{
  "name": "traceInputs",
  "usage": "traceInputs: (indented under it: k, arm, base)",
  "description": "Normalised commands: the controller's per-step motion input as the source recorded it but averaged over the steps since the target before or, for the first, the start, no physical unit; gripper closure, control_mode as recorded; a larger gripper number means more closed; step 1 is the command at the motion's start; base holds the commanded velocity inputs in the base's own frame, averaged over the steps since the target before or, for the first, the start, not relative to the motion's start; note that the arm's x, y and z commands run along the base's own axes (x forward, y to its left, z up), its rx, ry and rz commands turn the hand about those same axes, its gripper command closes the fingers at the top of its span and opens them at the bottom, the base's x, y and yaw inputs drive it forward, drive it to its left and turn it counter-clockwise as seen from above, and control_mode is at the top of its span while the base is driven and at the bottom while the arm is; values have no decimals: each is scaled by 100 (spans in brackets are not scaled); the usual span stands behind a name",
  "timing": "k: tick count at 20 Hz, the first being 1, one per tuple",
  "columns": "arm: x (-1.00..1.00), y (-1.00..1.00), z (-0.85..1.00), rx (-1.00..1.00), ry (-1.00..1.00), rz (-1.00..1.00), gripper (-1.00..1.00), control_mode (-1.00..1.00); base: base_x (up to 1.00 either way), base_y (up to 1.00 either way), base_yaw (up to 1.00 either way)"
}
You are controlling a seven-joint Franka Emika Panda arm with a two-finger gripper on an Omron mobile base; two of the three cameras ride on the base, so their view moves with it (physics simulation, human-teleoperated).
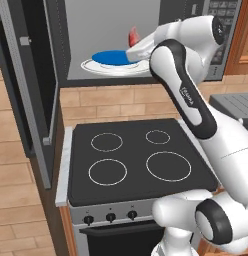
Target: Transport the steak from the fridge to the microwave and turn on the microwave.
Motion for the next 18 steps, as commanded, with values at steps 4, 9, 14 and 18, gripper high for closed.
traceInputs:
  k: [4, 9, 14, 18]
  arm:
    - [31, 4, -5, -7, 0, -2, 100, -100]
    - [31, 8, -8, -8, 0, -3, 100, -100]
    - [31, 6, -1, -2, 0, -5, 100, -100]
    - [33, 4, 0, 0, 0, -5, 100, -100]
  base:
    - [0, 0, 0]
    - [0, 0, 0]
    - [0, 0, 0]
    - [0, 0, 0]
